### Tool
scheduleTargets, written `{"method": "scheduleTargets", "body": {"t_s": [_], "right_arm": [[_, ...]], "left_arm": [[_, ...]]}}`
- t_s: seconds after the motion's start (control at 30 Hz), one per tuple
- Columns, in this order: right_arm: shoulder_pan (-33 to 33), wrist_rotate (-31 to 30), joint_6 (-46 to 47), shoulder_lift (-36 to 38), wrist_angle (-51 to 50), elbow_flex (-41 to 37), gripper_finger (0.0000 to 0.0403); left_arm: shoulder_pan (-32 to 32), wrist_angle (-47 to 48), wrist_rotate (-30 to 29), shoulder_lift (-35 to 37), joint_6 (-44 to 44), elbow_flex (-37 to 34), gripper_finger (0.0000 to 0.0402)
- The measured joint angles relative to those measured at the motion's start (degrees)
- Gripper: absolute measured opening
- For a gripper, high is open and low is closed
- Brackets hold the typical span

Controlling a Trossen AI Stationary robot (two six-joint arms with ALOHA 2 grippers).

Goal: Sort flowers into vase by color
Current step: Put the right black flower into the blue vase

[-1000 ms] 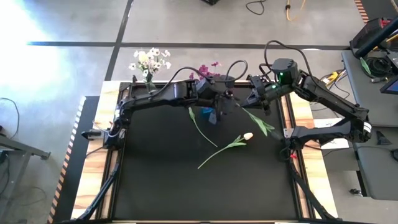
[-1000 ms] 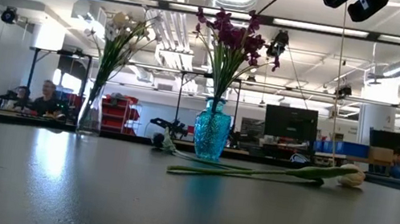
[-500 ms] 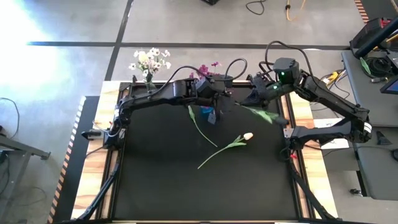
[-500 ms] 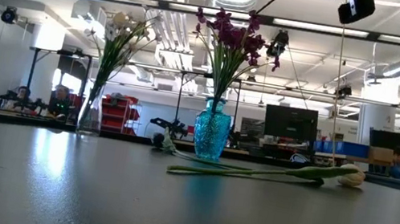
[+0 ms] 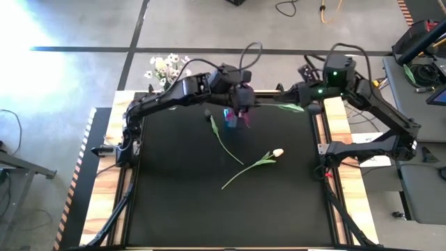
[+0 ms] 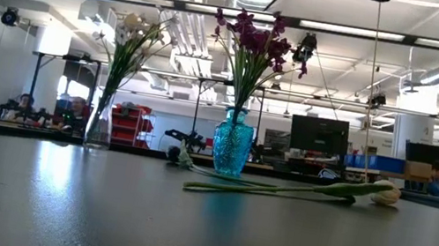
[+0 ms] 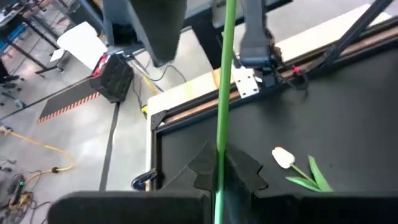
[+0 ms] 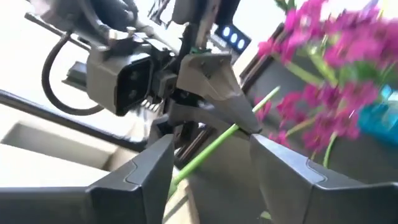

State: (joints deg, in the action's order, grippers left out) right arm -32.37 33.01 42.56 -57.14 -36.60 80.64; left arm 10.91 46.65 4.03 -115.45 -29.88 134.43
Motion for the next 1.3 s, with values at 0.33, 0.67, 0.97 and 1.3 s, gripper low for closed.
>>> {"method": "scheduleTargets", "body": {"t_s": [0.33,0.67,0.97,1.3], "right_arm": [[-0.7,-4.2,-13.4,0.0,-0.1,4.7,0.0197],[-0.7,-9.2,-23.1,-0.2,0.0,5.5,0.0183],[-3.6,-17.3,-34.0,-0.9,0.6,9.5,0.0179],[-6.6,-18.1,-40.9,-8.1,0.0,23.3,0.0176]], "left_arm": [[0.4,-0.8,3.0,0.3,2.4,-0.9,0.0000],[1.7,-17.5,5.5,2.6,8.5,-10.9,0.0000],[3.5,-28.1,7.6,9.7,12.6,-24.9,0.0000],[3.7,-38.2,7.5,17.0,15.3,-36.5,0.0000]]}}
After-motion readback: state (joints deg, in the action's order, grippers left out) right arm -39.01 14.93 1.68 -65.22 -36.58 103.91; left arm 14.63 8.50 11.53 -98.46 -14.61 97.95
